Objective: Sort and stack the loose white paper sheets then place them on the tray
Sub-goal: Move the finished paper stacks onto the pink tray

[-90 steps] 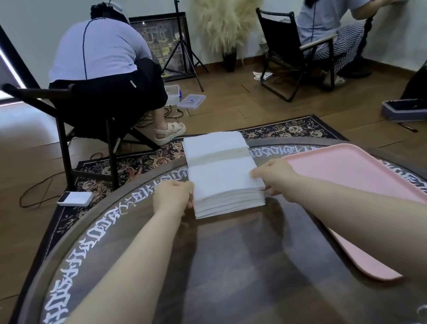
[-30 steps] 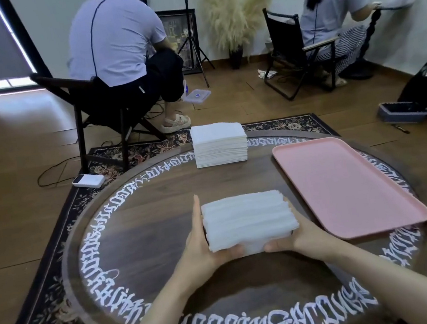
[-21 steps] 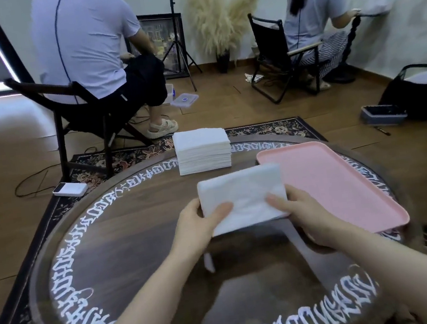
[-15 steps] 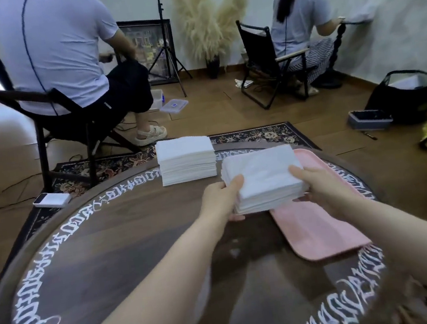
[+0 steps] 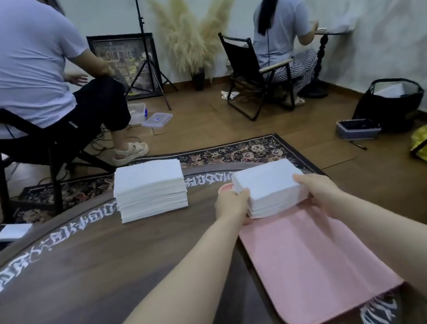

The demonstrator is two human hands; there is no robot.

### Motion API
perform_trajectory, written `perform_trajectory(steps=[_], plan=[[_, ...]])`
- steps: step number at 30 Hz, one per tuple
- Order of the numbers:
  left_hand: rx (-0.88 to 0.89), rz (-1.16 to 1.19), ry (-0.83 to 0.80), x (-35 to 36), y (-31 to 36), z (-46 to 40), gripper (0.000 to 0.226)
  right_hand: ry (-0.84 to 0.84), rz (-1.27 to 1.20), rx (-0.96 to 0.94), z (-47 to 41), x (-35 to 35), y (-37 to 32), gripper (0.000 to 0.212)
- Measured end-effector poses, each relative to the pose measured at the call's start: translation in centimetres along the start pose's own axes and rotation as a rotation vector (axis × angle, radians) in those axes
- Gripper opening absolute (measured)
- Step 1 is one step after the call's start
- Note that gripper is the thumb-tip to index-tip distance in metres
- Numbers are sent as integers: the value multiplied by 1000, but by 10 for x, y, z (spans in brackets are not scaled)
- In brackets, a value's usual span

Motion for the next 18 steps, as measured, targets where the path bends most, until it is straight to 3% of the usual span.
perform_trajectory(steps=[11, 15, 18], plan=[[-31, -57, -8, 2, 0, 5, 28, 74, 160, -21, 17, -4, -11, 33], [1, -98, -24, -16, 7, 16, 24, 144, 489, -219, 26, -3, -25, 38], [163, -248, 69, -60, 19, 27, 28, 142, 660, -372, 39, 17, -42, 38]])
Point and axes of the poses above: each hand's wrist, its own z-axis away from the middle knuckle, its own x-axis out of the palm, y = z × x, the point moved 1 cm from there along -z, towards the middle knuckle, and after that the axes turned 8 degrees about -x, right-handed, at the moved point
